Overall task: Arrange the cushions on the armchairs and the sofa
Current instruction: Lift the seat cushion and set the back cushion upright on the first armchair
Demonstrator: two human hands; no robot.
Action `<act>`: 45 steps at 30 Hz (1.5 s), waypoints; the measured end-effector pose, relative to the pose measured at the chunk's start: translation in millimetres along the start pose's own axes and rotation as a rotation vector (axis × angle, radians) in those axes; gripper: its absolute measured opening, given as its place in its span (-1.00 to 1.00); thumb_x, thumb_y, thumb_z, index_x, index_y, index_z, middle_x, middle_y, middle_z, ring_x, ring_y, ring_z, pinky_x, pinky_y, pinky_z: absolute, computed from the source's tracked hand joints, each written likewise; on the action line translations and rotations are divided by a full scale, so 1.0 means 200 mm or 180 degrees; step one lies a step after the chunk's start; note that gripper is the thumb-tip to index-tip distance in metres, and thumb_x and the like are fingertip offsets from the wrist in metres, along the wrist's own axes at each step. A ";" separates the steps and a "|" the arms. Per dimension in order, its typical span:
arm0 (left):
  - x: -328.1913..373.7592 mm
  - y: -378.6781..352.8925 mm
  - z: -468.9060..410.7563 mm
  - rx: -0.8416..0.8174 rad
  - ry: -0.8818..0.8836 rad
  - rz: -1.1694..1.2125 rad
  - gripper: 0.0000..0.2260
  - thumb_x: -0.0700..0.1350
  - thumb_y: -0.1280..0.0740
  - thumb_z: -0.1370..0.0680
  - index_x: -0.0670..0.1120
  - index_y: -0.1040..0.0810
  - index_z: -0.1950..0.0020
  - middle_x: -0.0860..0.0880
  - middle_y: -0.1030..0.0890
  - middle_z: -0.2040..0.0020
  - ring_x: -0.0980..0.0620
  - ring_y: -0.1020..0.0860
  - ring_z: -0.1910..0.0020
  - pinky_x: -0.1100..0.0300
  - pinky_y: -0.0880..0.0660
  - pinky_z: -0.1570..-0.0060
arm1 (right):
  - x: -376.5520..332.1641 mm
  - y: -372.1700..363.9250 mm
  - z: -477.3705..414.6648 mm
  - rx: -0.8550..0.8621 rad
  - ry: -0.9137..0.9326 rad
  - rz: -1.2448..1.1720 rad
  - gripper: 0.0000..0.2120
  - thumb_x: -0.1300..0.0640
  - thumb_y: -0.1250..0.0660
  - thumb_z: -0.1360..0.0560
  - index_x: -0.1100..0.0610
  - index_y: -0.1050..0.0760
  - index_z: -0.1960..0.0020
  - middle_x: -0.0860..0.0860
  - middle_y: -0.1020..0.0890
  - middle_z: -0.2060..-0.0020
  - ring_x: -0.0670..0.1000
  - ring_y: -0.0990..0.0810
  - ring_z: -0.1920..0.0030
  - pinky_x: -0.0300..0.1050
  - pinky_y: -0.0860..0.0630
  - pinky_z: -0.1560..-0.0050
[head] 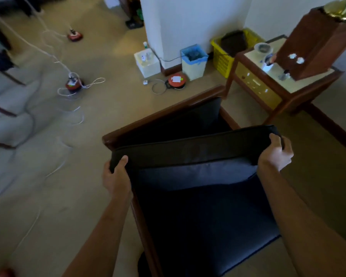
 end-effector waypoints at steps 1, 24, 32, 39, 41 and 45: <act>0.00 -0.01 0.03 0.0126 -0.0027 0.0019 -0.61 -0.02 -0.52 -0.55 -0.07 -0.65 -0.36 -0.08 -0.68 -0.24 -0.12 -0.65 -0.21 -0.09 -0.61 -0.28 | -0.01 -0.05 -0.04 -0.0119 0.0031 0.0009 -0.78 0.01 -0.33 -0.49 0.05 -0.64 -0.07 -0.02 -0.62 0.08 0.02 -0.54 0.04 -0.26 -0.36 0.18; -0.27 -0.38 -0.47 0.0806 -0.0044 -0.0562 -0.70 -0.07 -0.34 -0.72 -0.23 -0.56 -0.37 -0.14 -0.63 -0.14 -0.12 -0.62 -0.14 0.15 -0.47 -0.04 | 0.29 -1.11 -0.47 -0.1387 0.0541 0.1080 -0.76 0.00 -0.29 -0.55 0.12 -0.56 -0.11 0.00 -0.57 0.02 0.05 -0.53 -0.05 -0.07 -0.43 -0.13; -0.30 -0.45 -0.61 0.0838 -0.0283 -0.1383 -0.56 0.06 -0.23 -0.74 -0.15 -0.43 -0.55 -0.21 -0.56 -0.43 -0.24 -0.51 -0.44 -0.06 -0.39 -0.48 | 0.36 -1.21 -0.48 -0.1252 0.0830 0.1027 -0.71 0.03 -0.19 -0.63 0.21 -0.50 -0.19 0.03 -0.56 0.04 0.01 -0.50 0.06 -0.17 -0.38 0.02; -0.30 -0.35 -0.60 0.0376 -0.0403 -0.2391 -0.36 0.23 -0.14 -0.72 -0.13 -0.22 -0.68 -0.31 -0.43 -0.47 -0.38 -0.43 -0.46 -0.25 -0.35 -0.49 | 0.37 -1.07 -0.44 -0.1543 0.0967 0.1336 -0.48 -0.13 -0.10 -0.67 0.20 -0.23 -0.47 0.21 -0.38 -0.39 0.19 -0.43 -0.33 0.05 -0.41 -0.24; -0.26 -0.32 -0.54 0.0151 -0.0619 -0.2934 -0.39 0.19 -0.09 -0.75 -0.14 -0.19 -0.71 -0.32 -0.36 -0.55 -0.39 -0.35 -0.51 -0.27 -0.29 -0.50 | 0.38 -0.96 -0.38 -0.1856 0.1302 0.1744 -0.37 -0.17 -0.07 -0.67 0.14 -0.04 -0.61 0.20 -0.17 -0.57 0.22 -0.24 -0.52 0.19 -0.28 -0.45; -0.15 -0.33 -0.30 -0.0366 -0.1258 -0.3660 -0.46 0.16 -0.05 -0.77 -0.04 -0.24 -0.71 -0.22 -0.14 -0.73 -0.28 -0.07 -0.70 -0.30 -0.07 -0.62 | 0.35 -0.68 -0.27 -0.2404 0.1896 0.2514 -0.33 -0.23 -0.02 -0.67 -0.01 0.12 -0.66 0.05 0.12 -0.66 0.11 0.09 -0.64 0.22 0.00 -0.57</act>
Point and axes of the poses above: each hand's wrist, its own z-axis away from the middle knuckle, its own y-axis out of the back of the hand, x = y × z, the point moved 1 cm from there along -z, towards the middle knuckle
